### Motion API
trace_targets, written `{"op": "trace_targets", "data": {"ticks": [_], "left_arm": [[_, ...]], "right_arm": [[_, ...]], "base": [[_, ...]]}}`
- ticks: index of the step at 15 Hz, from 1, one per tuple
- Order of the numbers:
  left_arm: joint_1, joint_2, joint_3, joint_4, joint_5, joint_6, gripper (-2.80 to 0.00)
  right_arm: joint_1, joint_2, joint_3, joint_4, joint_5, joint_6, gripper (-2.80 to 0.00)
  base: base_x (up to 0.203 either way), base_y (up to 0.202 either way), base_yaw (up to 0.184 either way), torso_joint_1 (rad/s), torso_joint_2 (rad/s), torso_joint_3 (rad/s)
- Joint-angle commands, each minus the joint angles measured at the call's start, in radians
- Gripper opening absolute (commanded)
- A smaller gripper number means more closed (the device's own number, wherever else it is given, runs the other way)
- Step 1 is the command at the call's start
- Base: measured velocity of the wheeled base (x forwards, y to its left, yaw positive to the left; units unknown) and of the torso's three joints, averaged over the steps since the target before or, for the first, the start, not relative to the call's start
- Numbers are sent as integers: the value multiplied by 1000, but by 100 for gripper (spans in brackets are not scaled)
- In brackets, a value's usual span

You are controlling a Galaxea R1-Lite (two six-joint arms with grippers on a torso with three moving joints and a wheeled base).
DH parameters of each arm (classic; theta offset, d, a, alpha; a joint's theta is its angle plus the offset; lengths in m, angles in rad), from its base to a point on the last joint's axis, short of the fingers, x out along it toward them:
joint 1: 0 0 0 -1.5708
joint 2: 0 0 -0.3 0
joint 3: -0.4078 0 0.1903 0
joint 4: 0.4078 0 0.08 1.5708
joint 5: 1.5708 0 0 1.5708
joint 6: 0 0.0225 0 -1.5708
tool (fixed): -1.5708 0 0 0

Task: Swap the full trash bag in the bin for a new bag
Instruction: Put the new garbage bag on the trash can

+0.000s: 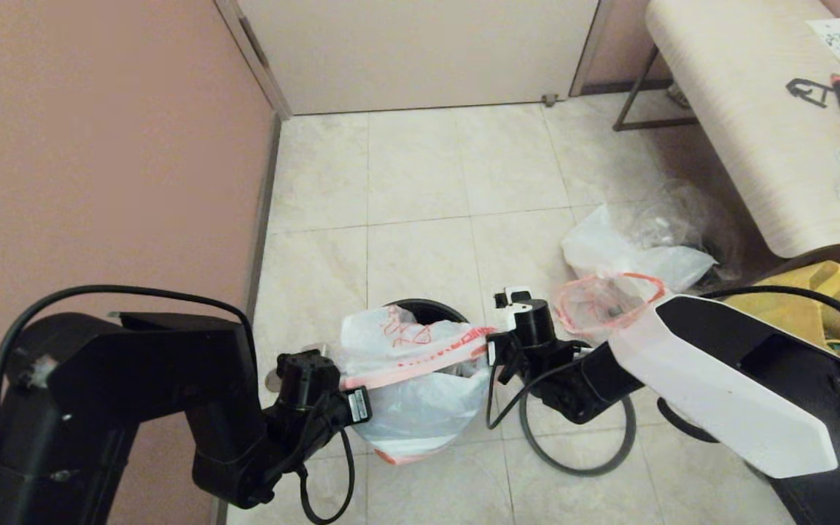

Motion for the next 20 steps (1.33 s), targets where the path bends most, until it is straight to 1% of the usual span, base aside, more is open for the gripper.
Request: {"op": "trace_targets", "data": {"ticks": [1, 3, 5, 8, 10, 12, 14, 17, 19, 20], "left_arm": [[0, 12, -3, -7, 3, 6, -280], [0, 13, -6, -5, 3, 6, -280], [-2, 13, -5, -5, 3, 8, -280], [-8, 12, -1, -8, 1, 13, -280], [-18, 13, 7, -10, -1, 25, -280], [-13, 16, -2, -11, -1, 25, -280], [-13, 19, -9, -13, -1, 25, -280], [-11, 24, -16, -11, 2, 25, -280], [-11, 25, -16, -11, 3, 23, -280], [-10, 24, -16, -12, 3, 23, -280]], "right_arm": [[0, -76, 31, -4, -1, 11, -280], [2, -139, 83, -3, 10, 40, -280], [5, -162, 119, -4, 36, 56, -280], [17, -163, 109, -7, 39, 56, -280], [24, -146, 70, -5, 47, 56, -280], [26, -146, 78, -1, 62, 54, -280], [33, -177, 155, 2, 62, 54, -280], [67, -276, 298, 8, 61, 60, -280], [87, -324, 328, 14, 63, 92, -280], [96, -342, 349, 25, 63, 94, -280]], "base": [[0, 0, 0, 0, 0, 0], [0, 0, 0, 0, 0, 0], [0, 0, 0, 0, 0, 0], [0, 0, 0, 0, 0, 0], [0, 0, 0, 0, 0, 0], [0, 0, 0, 0, 0, 0], [0, 0, 0, 0, 0, 0], [0, 0, 0, 0, 0, 0], [0, 0, 0, 0, 0, 0], [0, 0, 0, 0, 0, 0]]}}
